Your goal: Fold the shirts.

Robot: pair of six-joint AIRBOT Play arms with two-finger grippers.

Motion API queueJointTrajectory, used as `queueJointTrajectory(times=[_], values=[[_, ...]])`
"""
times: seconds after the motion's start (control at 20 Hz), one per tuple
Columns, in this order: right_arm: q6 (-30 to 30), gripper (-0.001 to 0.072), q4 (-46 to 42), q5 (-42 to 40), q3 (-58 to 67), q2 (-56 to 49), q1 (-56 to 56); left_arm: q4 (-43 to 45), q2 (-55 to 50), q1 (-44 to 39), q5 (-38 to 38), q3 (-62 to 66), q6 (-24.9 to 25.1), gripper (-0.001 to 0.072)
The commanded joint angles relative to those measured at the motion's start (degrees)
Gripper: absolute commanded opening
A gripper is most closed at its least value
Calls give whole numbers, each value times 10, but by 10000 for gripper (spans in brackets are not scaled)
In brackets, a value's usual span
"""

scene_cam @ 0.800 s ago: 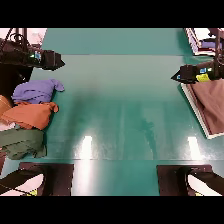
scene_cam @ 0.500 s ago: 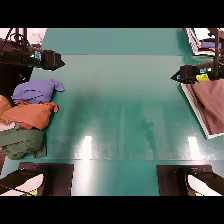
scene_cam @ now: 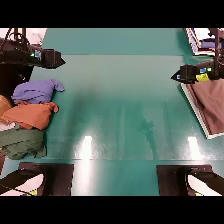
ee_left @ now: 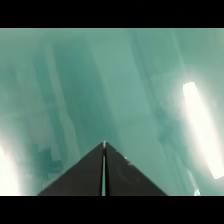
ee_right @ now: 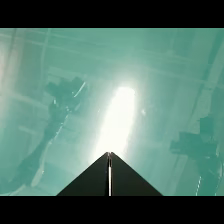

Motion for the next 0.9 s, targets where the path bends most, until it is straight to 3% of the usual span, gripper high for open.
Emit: queueJointTrajectory(times=[0.0, 0.15, 0.25, 0.45, 0.7, 0.85], values=[[0, 16, 0, 0, 1, 0, 0, 61, 0, 0, 42, 0, -6, 25], [0, 16, 0, 0, 1, 0, 0, 125, 0, 0, 48, 0, -10, 32], [1, 16, 0, 0, 1, 0, 0, 222, -4, 0, 48, 0, -24, 616], [1, 16, 0, 0, 1, 0, 0, 428, -50, 1, 35, -30, -98, 621], [1, 16, 0, 2, 0, 0, 0, 413, -151, 78, 52, -96, -145, 621], [0, 16, 0, 1, 0, 0, 0, 367, -204, 122, 70, -96, -145, 621]])
